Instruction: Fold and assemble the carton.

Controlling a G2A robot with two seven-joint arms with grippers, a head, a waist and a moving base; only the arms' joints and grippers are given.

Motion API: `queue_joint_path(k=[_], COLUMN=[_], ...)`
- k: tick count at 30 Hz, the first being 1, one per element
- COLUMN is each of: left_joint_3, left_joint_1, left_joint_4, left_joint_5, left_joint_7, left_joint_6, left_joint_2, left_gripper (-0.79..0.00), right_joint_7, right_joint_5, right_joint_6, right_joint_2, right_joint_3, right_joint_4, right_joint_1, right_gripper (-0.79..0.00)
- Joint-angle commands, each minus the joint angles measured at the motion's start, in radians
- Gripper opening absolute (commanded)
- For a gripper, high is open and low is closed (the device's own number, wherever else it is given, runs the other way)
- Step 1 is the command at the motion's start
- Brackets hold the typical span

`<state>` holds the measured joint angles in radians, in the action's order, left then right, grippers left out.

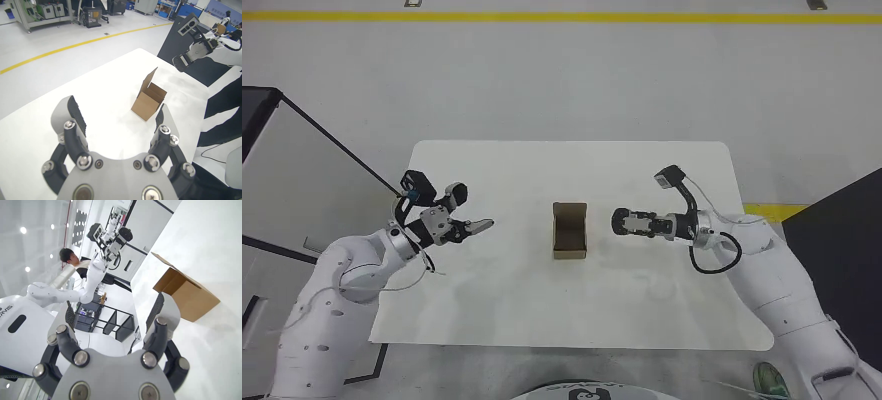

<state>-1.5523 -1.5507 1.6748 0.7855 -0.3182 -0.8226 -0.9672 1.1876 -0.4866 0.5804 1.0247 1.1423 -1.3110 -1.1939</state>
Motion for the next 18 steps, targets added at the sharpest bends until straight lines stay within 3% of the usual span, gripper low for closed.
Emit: queue_joint_path(k=[1, 3, 9, 11, 18], left_joint_3=[0.025, 0.033, 0.033, 0.046, 0.213], left_joint_1=[0.015, 0.027, 0.027, 0.025, 0.083], left_joint_4=[-0.015, -0.025, -0.025, -0.043, -0.123], left_joint_5=[-0.013, -0.010, -0.010, -0.018, -0.088], left_joint_7=[-0.035, -0.082, -0.082, -0.086, -0.110], left_joint_6=[0.008, 0.039, 0.039, 0.060, 0.048], left_joint_2=[-0.001, 0.000, 0.000, -0.001, -0.023], left_gripper=[-0.785, -0.785, -0.785, -0.785, -0.785], right_joint_7=[-0.002, -0.002, -0.002, -0.054, -0.212], right_joint_5=[-0.004, -0.004, -0.004, 0.066, 0.207], right_joint_6=[-0.007, -0.007, -0.007, -0.019, -0.090], right_joint_2=[0.001, 0.001, 0.001, 0.000, 0.010], right_joint_3=[-0.002, -0.002, -0.002, 0.001, -0.036], right_joint_4=[0.020, 0.020, 0.020, 0.003, -0.003], right_joint_1=[0.003, 0.003, 0.003, 0.005, 0.005], right_gripper=[-0.785, -0.785, -0.785, -0.785, -0.785])
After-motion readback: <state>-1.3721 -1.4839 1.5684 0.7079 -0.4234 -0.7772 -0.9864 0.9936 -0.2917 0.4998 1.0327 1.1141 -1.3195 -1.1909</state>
